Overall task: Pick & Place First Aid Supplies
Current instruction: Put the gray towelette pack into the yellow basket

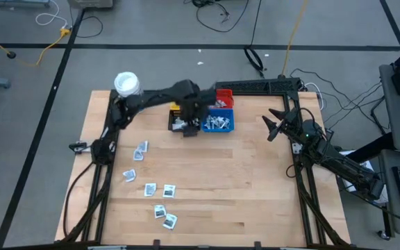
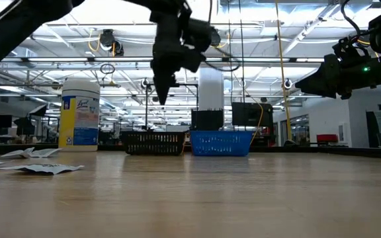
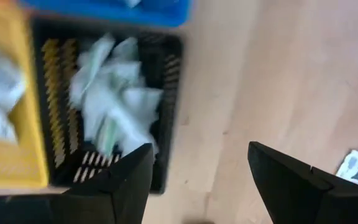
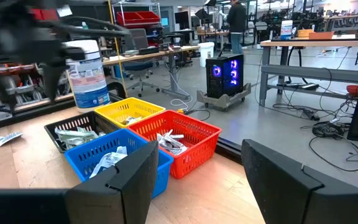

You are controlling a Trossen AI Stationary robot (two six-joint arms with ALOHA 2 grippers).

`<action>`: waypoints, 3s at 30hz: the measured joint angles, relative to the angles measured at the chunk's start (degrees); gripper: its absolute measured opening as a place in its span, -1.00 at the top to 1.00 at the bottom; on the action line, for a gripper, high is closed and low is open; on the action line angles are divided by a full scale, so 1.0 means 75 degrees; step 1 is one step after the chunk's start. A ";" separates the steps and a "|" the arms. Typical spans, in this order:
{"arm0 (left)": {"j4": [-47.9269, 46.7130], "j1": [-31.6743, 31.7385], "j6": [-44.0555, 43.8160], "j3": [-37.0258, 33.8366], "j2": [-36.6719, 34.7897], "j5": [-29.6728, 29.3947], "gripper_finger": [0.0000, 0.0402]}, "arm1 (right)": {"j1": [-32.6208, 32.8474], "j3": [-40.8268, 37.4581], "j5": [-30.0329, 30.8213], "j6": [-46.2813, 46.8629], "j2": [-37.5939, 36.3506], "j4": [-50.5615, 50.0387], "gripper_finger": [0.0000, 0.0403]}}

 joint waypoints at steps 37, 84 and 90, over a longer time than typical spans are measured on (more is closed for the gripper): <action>0.2224 -0.4764 -0.2065 -0.3653 -0.2231 0.0210 -0.34 | -0.0001 0.0001 -0.0001 0.0000 0.0002 0.0003 -0.13; 0.6165 -0.5480 -0.2854 -0.7216 -0.2209 -0.0388 0.39 | -0.0003 0.0002 0.0000 0.0003 0.0000 0.0000 -0.13; 0.6240 -0.5363 -0.2677 -0.7216 -0.2206 -0.0188 0.93 | -0.0002 0.0001 0.0000 0.0000 0.0001 0.0002 -0.13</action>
